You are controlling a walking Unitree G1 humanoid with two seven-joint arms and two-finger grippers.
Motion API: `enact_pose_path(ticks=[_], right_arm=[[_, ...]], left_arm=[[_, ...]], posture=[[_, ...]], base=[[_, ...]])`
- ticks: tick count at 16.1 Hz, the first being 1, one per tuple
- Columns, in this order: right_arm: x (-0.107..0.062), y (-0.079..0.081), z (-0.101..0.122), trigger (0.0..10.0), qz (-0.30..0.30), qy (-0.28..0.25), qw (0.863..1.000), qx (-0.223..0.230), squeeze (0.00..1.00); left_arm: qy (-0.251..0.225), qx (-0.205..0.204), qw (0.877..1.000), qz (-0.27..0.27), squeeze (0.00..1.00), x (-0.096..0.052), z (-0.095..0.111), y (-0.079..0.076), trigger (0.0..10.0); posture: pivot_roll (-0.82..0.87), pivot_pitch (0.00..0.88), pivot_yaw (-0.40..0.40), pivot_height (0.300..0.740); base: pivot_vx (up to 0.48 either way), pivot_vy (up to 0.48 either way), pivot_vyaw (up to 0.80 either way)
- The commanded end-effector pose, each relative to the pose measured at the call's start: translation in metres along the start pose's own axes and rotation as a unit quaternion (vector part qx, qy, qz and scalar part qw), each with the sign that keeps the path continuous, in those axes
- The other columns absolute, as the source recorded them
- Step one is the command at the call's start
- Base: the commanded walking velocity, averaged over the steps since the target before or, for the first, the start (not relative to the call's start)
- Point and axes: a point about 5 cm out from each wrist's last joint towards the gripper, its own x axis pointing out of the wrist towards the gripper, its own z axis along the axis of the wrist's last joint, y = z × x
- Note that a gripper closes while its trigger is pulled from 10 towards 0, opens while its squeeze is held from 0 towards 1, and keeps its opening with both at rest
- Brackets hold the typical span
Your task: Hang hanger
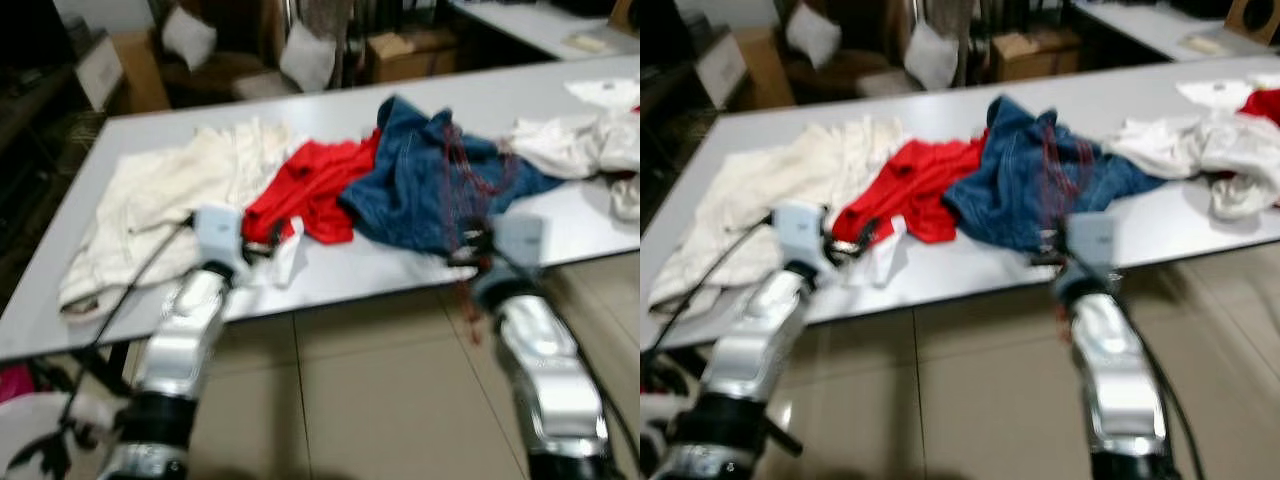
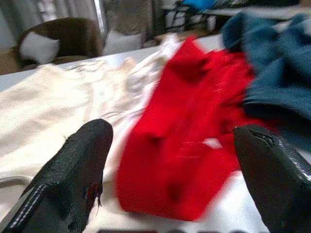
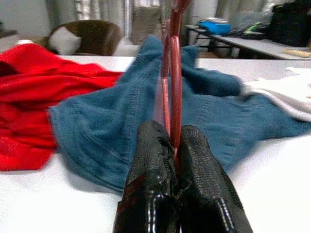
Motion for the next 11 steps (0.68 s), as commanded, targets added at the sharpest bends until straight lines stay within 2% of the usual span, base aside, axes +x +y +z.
enact_pose_path(ticks=[1, 2, 4, 5, 6, 7, 8, 10, 11], right_arm=[[-0.002, -0.007, 0.005, 10.0, -0.011, -0.013, 1.0, -0.001, 0.0], [-0.003, -0.008, 0.004, 10.0, -0.013, -0.012, 1.0, 0.0, 0.0], [-0.004, -0.008, 0.004, 10.0, -0.014, -0.012, 1.0, 0.0, 0.0], [-0.004, -0.008, 0.004, 10.0, -0.015, -0.012, 1.0, 0.0, 0.0], [-0.004, -0.009, 0.004, 10.0, -0.016, -0.012, 1.0, 0.0, 0.0], [-0.004, -0.009, 0.004, 10.0, -0.017, -0.013, 1.0, 0.0, 0.0], [-0.004, -0.007, 0.004, 10.0, -0.017, -0.013, 1.0, 0.001, 0.0], [-0.005, -0.006, 0.004, 10.0, -0.015, -0.013, 1.0, 0.002, 0.0], [-0.005, -0.006, 0.004, 10.0, -0.013, -0.012, 1.0, 0.002, 0.0]], left_arm=[[0.001, 0.011, 1.0, 0.0, 0.0, 0.004, 0.002, 0.0, 10.0], [0.005, 0.04, 0.999, -0.011, 0.0, 0.007, 0.001, 0.001, 10.0], [0.008, 0.043, 0.999, -0.026, 0.0, 0.01, -0.001, 0.0, 10.0], [0.014, 0.049, 0.998, -0.03, 0.0, 0.014, -0.002, 0.001, 4.6], [0.023, 0.067, 0.997, -0.022, 0.0, 0.018, -0.003, 0.006, 2.7], [0.027, 0.073, 0.997, -0.014, 0.0, 0.019, -0.004, 0.009, 1.2], [0.037, 0.083, 0.996, 0.01, 0.0, 0.024, -0.005, 0.019, 0.0], [0.046, 0.073, 0.996, 0.017, 0.0, 0.029, -0.005, 0.025, 0.3], [0.047, 0.059, 0.997, 0.002, 0.0, 0.032, -0.006, 0.024, 1.3]], posture=[[-0.12, 0.0, 0.098, 0.74], [-0.12, 0.0, 0.1, 0.74], [-0.12, 0.0, 0.103, 0.74], [-0.13, 0.0, 0.103, 0.74], [-0.13, 0.0, 0.102, 0.74], [-0.13, 0.0, 0.102, 0.74], [-0.13, 0.0, 0.103, 0.74], [-0.13, 0.0, 0.1, 0.74], [-0.14, 0.0, 0.097, 0.74]], base=[[0.0, 0.0, 0.0], [0.0, 0.0, 0.0], [0.0, 0.0, 0.0], [0.0, 0.0, 0.0], [0.0, 0.0, 0.0], [0.0, 0.0, 0.0], [0.0, 0.0, 0.0], [0.0, 0.0, 0.0], [0.0, 0.0, 0.0]])
